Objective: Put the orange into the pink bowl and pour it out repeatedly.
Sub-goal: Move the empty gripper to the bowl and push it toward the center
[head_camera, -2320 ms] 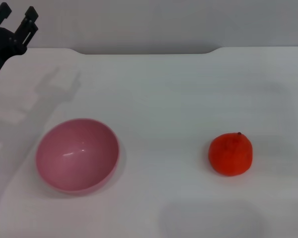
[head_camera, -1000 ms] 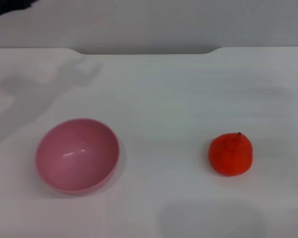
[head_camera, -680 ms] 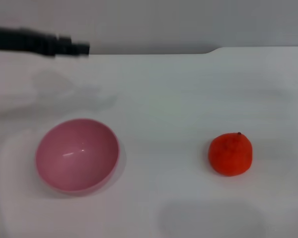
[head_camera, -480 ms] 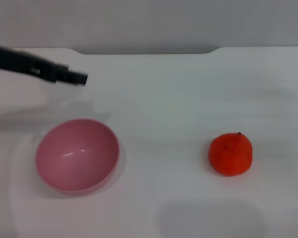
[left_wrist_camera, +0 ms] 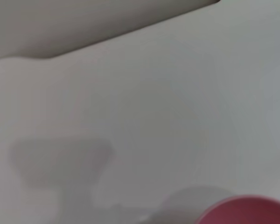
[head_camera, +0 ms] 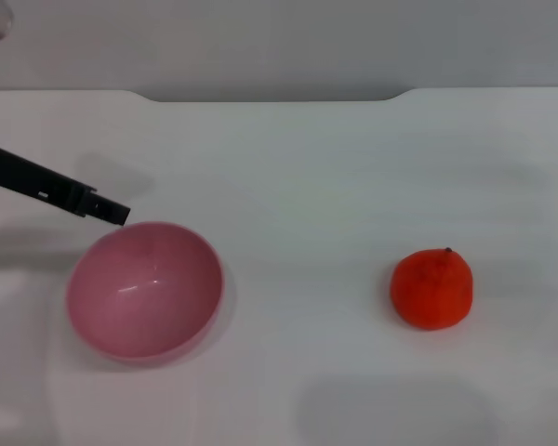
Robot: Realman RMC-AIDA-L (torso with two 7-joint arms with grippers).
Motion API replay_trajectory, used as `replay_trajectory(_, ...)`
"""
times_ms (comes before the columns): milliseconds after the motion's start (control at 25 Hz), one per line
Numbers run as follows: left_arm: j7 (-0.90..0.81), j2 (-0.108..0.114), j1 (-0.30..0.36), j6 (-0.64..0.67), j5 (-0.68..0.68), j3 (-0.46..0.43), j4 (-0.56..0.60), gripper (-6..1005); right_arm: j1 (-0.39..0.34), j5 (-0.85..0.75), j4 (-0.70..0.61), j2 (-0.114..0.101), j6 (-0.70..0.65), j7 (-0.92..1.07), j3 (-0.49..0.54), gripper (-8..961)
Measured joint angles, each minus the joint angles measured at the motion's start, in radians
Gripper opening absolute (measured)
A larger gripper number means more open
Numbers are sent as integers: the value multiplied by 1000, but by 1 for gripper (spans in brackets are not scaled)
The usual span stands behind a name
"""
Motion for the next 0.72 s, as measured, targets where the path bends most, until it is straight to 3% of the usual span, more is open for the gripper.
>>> replay_trajectory(720, -21, -10, 21, 13, 103, 4, -66, 551, -4, -2, 0, 0, 1, -1, -15, 463)
